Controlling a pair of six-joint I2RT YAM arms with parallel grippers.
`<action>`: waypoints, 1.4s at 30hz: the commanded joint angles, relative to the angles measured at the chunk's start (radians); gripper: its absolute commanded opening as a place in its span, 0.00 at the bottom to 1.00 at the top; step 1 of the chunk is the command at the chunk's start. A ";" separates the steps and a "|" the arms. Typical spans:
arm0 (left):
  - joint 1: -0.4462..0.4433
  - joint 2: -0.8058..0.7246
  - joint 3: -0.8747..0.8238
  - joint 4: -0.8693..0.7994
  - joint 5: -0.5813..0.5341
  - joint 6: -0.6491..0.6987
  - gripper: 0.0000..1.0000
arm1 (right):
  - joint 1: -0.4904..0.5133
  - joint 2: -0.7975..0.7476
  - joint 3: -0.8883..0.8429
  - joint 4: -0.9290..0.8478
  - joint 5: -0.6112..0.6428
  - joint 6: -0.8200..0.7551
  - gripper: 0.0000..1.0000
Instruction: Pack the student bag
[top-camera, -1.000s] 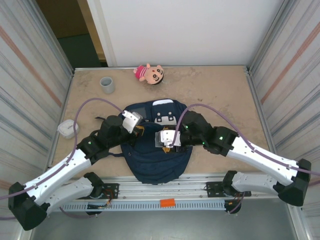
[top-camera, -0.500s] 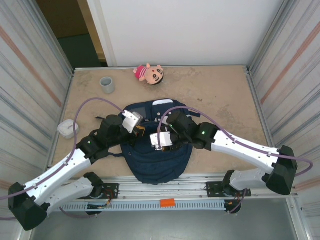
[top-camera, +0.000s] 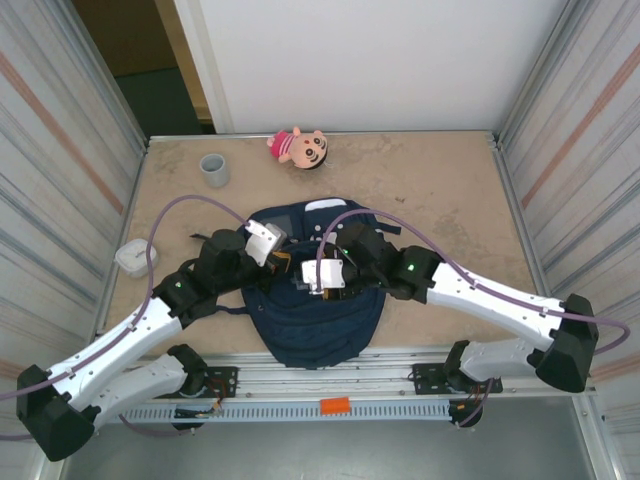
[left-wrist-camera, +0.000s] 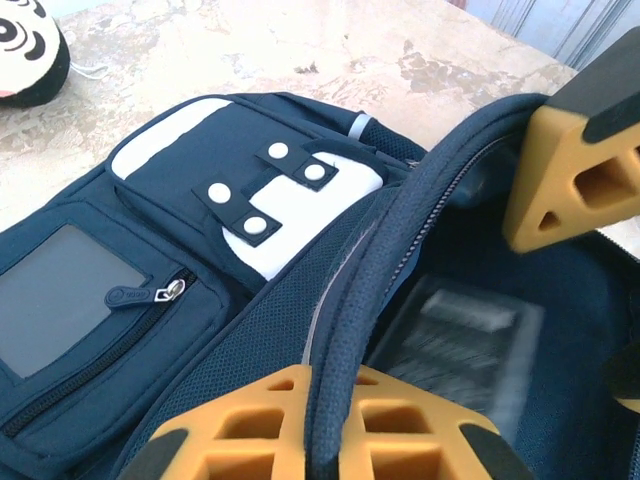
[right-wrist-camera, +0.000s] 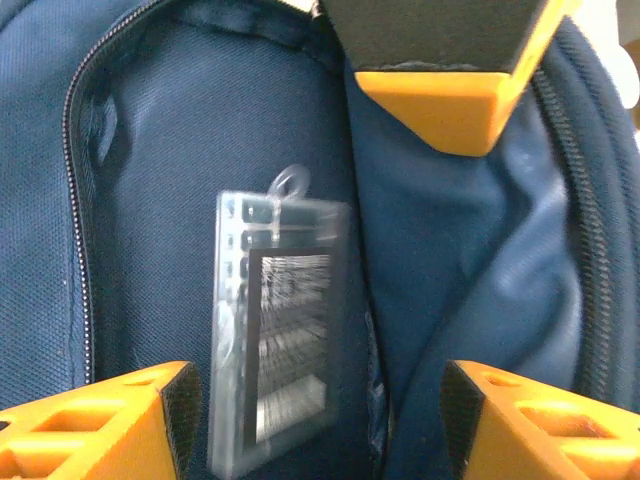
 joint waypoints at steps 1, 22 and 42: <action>0.003 -0.022 0.054 0.075 0.035 -0.034 0.00 | -0.009 -0.061 -0.024 0.012 0.025 0.075 0.65; 0.003 0.012 0.048 0.104 0.168 0.005 0.00 | -0.237 -0.138 -0.167 0.346 -0.244 0.595 0.68; 0.004 0.002 0.021 0.095 0.015 0.014 0.43 | -0.477 0.035 -0.046 0.332 -0.657 0.612 0.00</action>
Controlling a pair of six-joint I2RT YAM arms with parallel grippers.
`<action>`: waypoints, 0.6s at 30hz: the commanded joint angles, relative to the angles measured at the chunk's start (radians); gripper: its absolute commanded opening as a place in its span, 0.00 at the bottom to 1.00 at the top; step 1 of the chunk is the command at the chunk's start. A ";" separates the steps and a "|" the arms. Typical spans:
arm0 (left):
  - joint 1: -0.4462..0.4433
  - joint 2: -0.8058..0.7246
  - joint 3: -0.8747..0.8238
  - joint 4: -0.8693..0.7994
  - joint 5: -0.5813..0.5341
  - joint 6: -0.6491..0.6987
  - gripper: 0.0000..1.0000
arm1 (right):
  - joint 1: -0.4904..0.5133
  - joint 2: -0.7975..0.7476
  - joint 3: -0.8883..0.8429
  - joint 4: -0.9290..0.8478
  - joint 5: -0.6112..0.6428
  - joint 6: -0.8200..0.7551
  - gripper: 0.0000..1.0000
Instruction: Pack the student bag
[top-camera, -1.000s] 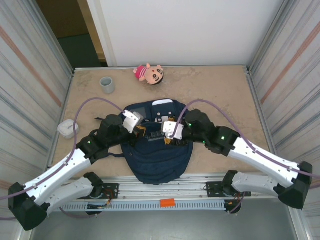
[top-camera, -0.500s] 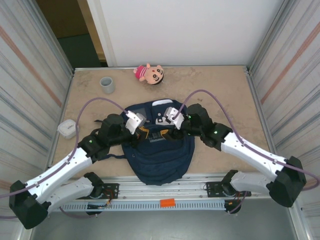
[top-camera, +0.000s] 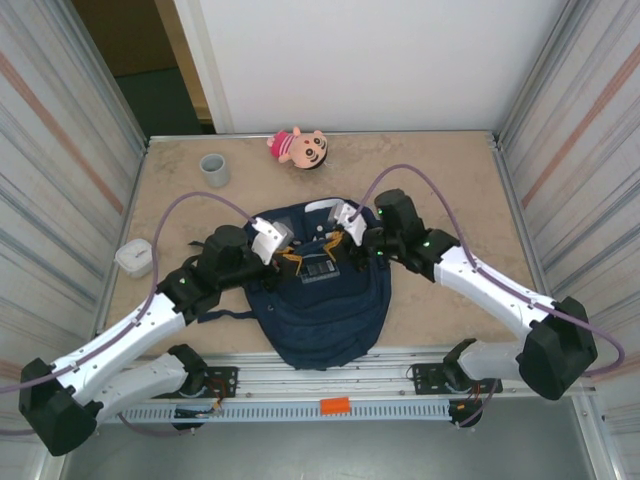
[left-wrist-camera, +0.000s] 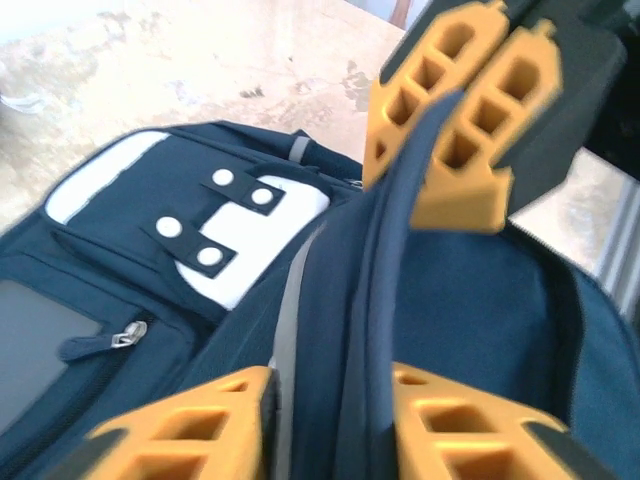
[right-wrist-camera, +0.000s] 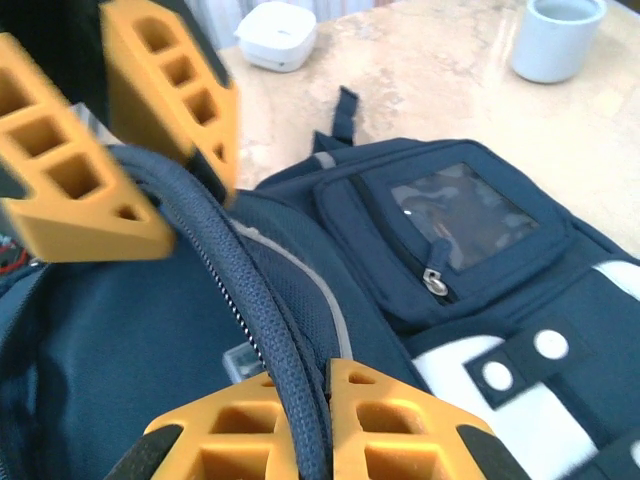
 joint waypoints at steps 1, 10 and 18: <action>0.005 -0.040 -0.001 0.038 -0.070 0.006 0.48 | -0.103 0.006 0.075 -0.001 -0.100 0.074 0.00; 0.020 -0.057 -0.076 0.078 -0.096 0.015 0.78 | -0.248 0.058 0.123 -0.017 -0.204 0.076 0.00; 0.138 -0.060 -0.205 0.211 0.073 -0.041 0.78 | -0.287 0.087 0.160 -0.043 -0.285 0.061 0.00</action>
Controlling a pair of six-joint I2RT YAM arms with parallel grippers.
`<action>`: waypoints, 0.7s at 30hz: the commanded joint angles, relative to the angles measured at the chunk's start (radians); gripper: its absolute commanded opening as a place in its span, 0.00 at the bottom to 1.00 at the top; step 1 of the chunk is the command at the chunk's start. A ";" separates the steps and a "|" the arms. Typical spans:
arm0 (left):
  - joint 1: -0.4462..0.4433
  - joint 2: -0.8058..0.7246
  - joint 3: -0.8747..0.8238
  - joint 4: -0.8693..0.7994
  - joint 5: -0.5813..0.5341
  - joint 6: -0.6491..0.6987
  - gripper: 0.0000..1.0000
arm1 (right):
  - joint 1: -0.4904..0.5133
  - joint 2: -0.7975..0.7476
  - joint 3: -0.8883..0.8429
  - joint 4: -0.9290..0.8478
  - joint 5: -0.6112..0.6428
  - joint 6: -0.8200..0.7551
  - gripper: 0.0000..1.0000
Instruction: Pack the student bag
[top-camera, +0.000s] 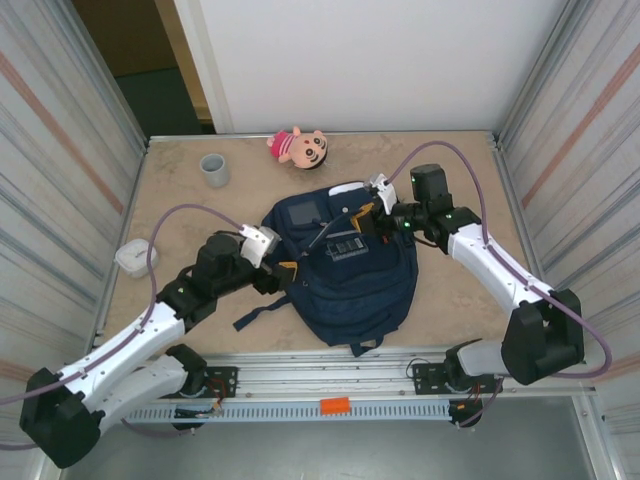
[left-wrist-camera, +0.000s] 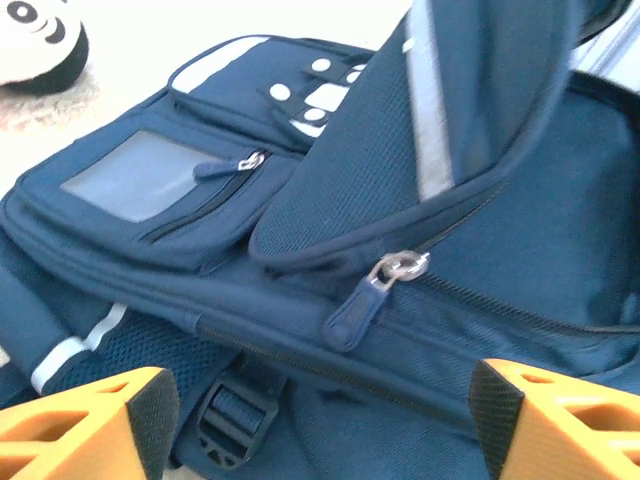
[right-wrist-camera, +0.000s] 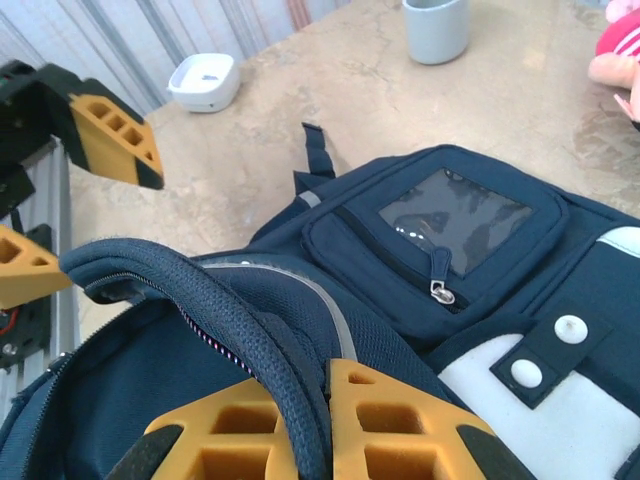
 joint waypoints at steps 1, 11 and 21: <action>0.038 -0.005 -0.036 0.092 0.097 -0.043 0.77 | -0.013 0.004 0.073 0.029 -0.095 0.033 0.00; 0.042 0.037 -0.145 0.226 0.184 0.042 0.80 | -0.013 0.016 0.078 0.022 -0.100 0.045 0.00; 0.047 0.085 -0.216 0.418 0.196 0.088 0.73 | -0.010 0.020 0.081 -0.009 -0.127 0.024 0.00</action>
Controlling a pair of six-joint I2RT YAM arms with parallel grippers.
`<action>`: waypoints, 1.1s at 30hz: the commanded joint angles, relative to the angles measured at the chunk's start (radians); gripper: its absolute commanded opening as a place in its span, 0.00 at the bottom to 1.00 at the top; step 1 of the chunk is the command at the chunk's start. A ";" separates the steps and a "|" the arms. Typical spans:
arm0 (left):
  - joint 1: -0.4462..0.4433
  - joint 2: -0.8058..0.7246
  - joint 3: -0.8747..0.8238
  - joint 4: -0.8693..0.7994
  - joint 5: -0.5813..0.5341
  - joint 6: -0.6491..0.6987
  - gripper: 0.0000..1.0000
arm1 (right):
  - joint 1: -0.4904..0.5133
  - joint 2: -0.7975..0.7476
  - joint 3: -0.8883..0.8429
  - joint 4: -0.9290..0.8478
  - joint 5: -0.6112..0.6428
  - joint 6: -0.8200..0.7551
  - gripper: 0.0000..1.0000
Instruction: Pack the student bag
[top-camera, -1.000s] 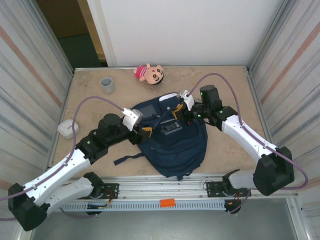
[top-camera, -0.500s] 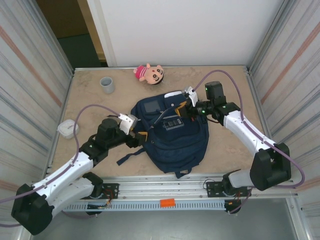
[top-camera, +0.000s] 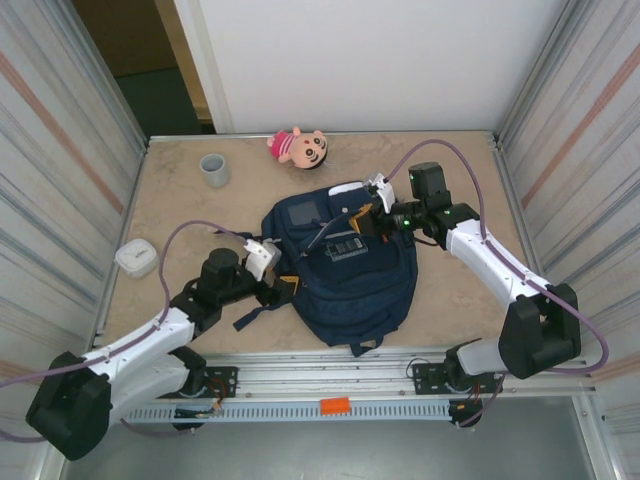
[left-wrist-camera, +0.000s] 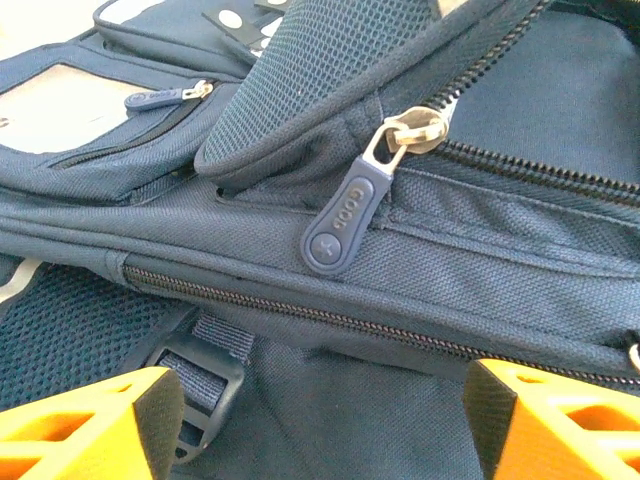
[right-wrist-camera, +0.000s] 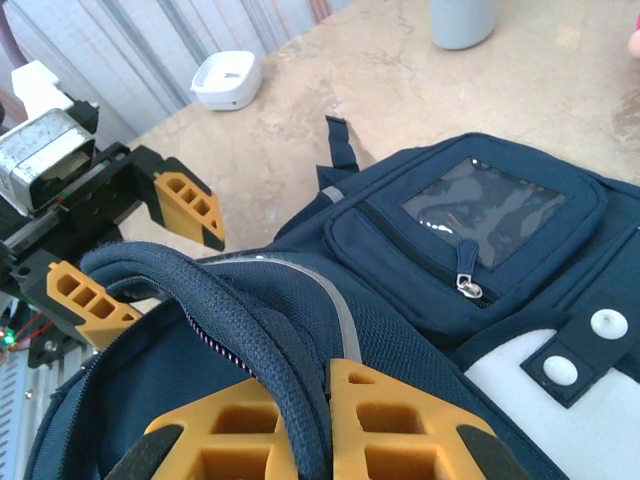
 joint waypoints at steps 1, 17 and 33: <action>0.010 0.014 -0.001 0.119 0.065 0.069 0.73 | -0.004 -0.009 0.056 0.030 -0.079 0.001 0.00; 0.087 0.155 0.096 0.209 0.414 0.026 0.74 | 0.020 -0.026 0.053 -0.033 -0.054 -0.074 0.00; 0.102 0.076 0.070 0.134 0.319 0.021 0.76 | 0.021 -0.034 0.032 -0.015 -0.083 -0.080 0.00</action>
